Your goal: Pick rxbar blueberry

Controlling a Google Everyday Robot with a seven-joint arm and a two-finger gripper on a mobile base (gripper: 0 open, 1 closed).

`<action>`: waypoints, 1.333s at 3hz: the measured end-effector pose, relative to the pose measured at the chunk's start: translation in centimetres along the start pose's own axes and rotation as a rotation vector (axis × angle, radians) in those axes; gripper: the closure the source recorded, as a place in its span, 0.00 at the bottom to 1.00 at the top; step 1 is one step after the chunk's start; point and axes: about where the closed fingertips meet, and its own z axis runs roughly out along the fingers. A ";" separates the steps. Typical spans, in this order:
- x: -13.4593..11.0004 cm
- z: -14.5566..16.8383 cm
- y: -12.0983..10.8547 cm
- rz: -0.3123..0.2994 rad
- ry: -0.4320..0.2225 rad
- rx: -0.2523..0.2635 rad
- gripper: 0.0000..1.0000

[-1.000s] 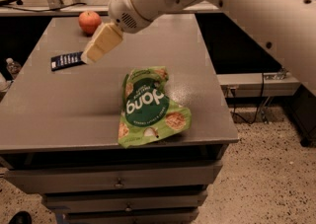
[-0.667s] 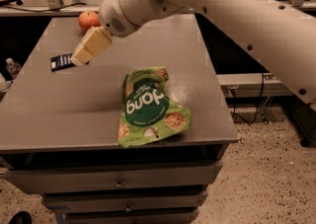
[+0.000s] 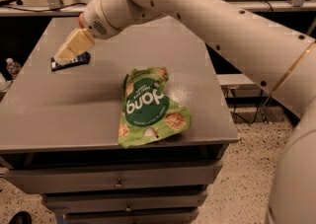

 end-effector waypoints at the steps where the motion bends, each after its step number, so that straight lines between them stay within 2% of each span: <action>1: 1.2 3.2 -1.0 0.034 0.024 -0.017 0.00; 3: 4.9 8.0 -3.7 0.109 0.076 -0.025 0.00; 4: 6.1 10.0 -4.1 0.137 0.085 -0.034 0.00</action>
Offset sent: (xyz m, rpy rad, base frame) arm 0.0678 0.0347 -0.0837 -0.0622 0.1300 -0.0557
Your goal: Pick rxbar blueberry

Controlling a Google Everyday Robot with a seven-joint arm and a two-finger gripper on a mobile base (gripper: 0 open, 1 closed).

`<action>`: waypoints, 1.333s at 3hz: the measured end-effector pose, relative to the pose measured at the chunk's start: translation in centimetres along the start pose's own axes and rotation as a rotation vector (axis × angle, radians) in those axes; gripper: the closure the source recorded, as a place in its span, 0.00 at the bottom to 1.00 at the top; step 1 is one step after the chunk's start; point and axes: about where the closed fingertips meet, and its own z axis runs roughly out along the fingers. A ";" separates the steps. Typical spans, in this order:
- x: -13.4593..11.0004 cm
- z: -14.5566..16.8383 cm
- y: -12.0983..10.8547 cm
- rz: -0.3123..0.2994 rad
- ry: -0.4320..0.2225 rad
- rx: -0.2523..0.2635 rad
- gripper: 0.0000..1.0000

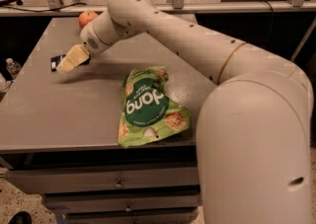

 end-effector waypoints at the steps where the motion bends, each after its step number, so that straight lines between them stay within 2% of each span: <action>1: 0.4 1.4 -0.1 0.015 -0.001 -0.005 0.17; 4: 0.6 1.6 -0.3 0.024 -0.010 0.010 0.87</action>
Offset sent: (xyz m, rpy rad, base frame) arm 0.0109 0.0116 -0.0128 0.0229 0.0080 -0.0222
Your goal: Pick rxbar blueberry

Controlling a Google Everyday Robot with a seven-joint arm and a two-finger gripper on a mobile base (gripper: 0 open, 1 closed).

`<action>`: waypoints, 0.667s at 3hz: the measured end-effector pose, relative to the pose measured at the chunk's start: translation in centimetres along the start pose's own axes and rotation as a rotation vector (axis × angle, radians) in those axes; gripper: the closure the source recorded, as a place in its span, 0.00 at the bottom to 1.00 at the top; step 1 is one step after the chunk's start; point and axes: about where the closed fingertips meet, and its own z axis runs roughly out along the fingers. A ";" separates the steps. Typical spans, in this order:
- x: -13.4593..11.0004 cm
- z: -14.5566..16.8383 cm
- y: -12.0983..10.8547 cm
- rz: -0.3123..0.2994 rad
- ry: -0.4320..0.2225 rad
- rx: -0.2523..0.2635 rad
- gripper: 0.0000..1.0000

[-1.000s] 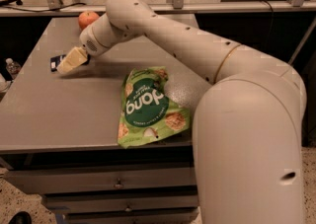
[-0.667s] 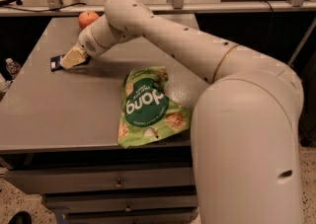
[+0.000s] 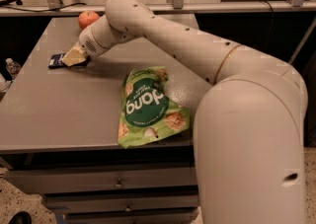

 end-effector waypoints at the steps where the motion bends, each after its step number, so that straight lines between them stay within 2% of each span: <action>1: -0.3 -0.7 -0.2 -0.005 -0.004 0.012 1.00; 2: -1.1 -1.8 -0.4 -0.021 -0.015 0.028 1.00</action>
Offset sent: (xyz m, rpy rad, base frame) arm 0.0056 -0.0214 0.0411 0.0150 -0.0757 -0.0265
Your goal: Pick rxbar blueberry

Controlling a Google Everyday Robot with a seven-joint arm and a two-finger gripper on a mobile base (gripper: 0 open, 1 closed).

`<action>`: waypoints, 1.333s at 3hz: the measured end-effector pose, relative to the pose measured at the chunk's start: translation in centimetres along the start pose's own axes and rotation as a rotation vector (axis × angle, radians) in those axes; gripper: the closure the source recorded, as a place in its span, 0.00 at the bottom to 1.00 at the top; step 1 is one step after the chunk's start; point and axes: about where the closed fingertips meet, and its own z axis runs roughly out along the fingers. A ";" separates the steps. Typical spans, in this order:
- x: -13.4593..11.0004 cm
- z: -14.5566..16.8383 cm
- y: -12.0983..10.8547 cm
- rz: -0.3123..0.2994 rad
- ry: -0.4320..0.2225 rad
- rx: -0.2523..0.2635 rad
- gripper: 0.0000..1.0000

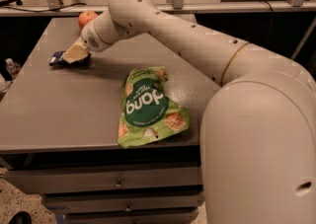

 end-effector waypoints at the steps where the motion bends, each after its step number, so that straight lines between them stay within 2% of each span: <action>1: -0.8 -1.3 -0.5 -0.016 -0.010 0.021 1.00; 3: -1.3 -3.1 -1.1 -0.032 -0.013 0.049 1.00; 4: -1.0 -2.4 -0.2 -0.019 -0.007 0.010 0.83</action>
Offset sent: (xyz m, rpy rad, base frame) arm 0.0084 -0.0327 0.0438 0.0012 -0.0844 -0.0390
